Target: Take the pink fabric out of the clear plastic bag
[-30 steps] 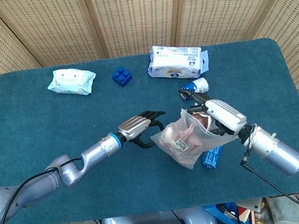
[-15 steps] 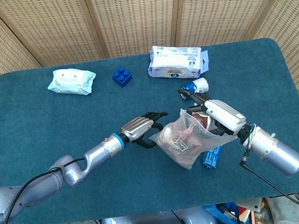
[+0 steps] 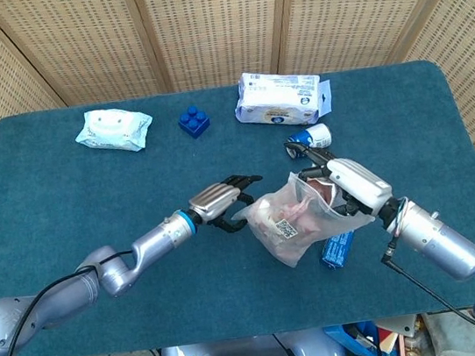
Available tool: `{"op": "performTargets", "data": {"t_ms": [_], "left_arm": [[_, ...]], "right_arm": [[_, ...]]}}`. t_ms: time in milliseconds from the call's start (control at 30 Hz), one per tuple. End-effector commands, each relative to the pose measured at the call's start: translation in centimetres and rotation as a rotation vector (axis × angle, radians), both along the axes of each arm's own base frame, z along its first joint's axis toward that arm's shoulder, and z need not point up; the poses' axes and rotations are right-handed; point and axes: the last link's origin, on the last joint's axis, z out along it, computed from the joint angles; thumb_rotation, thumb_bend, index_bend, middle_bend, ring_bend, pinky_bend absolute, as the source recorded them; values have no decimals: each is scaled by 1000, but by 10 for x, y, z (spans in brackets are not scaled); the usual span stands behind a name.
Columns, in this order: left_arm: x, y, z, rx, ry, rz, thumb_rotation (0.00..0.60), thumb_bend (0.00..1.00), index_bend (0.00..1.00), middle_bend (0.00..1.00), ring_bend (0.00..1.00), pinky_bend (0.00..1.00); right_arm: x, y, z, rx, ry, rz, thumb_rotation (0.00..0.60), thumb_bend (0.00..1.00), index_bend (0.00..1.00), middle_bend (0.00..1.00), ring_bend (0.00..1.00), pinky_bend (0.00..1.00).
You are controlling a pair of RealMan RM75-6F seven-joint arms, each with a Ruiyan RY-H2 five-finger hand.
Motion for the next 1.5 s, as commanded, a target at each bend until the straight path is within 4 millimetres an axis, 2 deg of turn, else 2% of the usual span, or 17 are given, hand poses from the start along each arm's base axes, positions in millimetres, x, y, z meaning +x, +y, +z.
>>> {"op": "performTargets", "data": {"t_ms": [33, 367, 667, 900, 1100, 1267, 1300, 1333, 1367, 1400, 1433, 1467, 1500], "left_arm": [[-11, 5, 8, 28, 23, 6, 600, 541, 753, 0, 0, 0], [-71, 23, 60, 152, 124, 62, 600, 541, 754, 0, 0, 0], [-130, 26, 107, 230, 190, 145, 600, 543, 754, 0, 0, 0], [-181, 26, 146, 306, 271, 227, 600, 547, 755, 0, 0, 0], [-232, 26, 195, 405, 330, 341, 600, 549, 755, 0, 0, 0], [-264, 19, 224, 458, 386, 409, 600, 552, 742, 0, 0, 0], [-267, 18, 225, 460, 393, 414, 600, 541, 629, 0, 0, 0], [-270, 17, 225, 458, 399, 421, 600, 470, 407, 0, 0, 0], [-272, 15, 225, 455, 402, 431, 600, 399, 256, 0, 0, 0], [-273, 14, 226, 454, 401, 436, 600, 273, 65, 0, 0, 0], [-273, 11, 227, 455, 389, 444, 600, 164, 0, 0, 0, 0], [-273, 10, 229, 462, 378, 446, 600, 120, 0, 0, 0, 0], [-273, 8, 230, 473, 365, 445, 600, 84, 0, 0, 0, 0]], "right_arm": [[-5, -2, -3, -5, -7, -16, 600, 626, 746, 0, 0, 0], [-38, -16, -12, -36, -21, -130, 600, 626, 746, 0, 0, 0], [-75, -26, -13, -70, 2, -238, 600, 626, 746, 0, 0, 0], [-103, -32, -6, -110, 20, -316, 600, 626, 746, 0, 0, 0], [-125, -38, 10, -165, 64, -365, 600, 626, 746, 0, 0, 0], [-137, -35, 13, -167, 102, -388, 600, 626, 746, 0, 0, 0], [-138, -34, 13, -170, 107, -385, 600, 626, 726, 0, 0, 0], [-139, -33, 13, -176, 117, -379, 600, 600, 630, 0, 0, 0], [-140, -31, 14, -184, 138, -368, 600, 518, 511, 0, 0, 0], [-142, -30, 14, -187, 158, -361, 600, 335, 289, 0, 0, 0], [-144, -26, 16, -197, 207, -347, 600, 147, 108, 0, 0, 0], [-146, -25, 18, -209, 237, -340, 600, 49, 32, 0, 0, 0], [-147, -24, 20, -225, 266, -334, 600, 0, 0, 0, 0, 0]]}}
